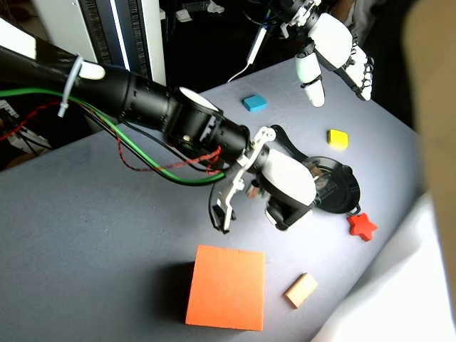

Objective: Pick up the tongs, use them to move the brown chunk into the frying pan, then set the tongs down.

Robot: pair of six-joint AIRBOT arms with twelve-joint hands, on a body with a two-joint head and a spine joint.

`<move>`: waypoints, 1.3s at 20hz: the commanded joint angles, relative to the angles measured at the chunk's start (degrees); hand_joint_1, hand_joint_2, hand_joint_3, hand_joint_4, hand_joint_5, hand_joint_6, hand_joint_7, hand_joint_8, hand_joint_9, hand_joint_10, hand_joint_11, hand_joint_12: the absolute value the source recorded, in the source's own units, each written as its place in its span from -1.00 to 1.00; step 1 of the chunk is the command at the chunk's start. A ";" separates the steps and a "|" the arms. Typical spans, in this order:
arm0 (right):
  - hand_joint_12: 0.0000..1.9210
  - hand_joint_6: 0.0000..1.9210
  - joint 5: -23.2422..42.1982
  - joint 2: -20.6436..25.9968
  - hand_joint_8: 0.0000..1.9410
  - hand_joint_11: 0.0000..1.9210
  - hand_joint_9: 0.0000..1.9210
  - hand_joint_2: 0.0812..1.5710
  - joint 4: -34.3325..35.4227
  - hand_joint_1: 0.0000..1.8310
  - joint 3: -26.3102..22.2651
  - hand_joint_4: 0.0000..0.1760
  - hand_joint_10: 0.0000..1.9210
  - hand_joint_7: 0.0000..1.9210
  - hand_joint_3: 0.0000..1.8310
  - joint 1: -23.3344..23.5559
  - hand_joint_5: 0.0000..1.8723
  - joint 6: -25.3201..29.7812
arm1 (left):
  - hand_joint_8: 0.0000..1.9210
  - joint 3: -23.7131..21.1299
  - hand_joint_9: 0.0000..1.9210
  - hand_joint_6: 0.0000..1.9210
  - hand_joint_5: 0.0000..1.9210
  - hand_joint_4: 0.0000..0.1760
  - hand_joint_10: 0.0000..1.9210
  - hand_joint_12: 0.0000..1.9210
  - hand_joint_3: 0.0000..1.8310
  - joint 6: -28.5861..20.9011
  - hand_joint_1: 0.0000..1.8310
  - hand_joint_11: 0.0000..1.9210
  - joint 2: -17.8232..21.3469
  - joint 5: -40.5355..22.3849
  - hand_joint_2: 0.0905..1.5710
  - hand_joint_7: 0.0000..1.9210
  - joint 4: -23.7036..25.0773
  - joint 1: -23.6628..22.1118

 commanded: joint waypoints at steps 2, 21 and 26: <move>1.00 0.81 -3.87 -0.14 0.93 0.60 0.60 0.93 -4.21 -0.44 0.37 1.00 1.00 0.51 -0.99 0.65 0.31 1.59 | -1.00 0.01 -0.90 -1.00 -0.95 -1.00 -1.00 -0.62 -1.00 0.37 -1.00 -1.00 0.07 -3.84 0.61 -0.90 4.94 -0.36; 1.00 0.24 -3.53 5.71 0.41 0.17 0.20 0.95 -5.73 -0.95 -6.78 -1.00 0.87 0.25 -0.99 2.87 -0.03 -1.75 | -1.00 0.17 -0.92 -1.00 -0.94 -1.00 -1.00 -0.64 -1.00 0.25 -0.98 -1.00 0.00 -2.44 0.62 -0.90 4.98 -0.45; 1.00 0.33 -4.41 14.84 0.44 0.16 0.20 0.95 -5.74 -0.93 -18.93 -1.00 0.89 0.23 -1.00 1.79 -0.06 -5.71 | -1.00 0.79 -0.95 -1.00 -0.97 -1.00 -1.00 -0.73 -1.00 0.65 -1.00 -1.00 0.00 4.95 0.63 -0.93 6.57 -0.43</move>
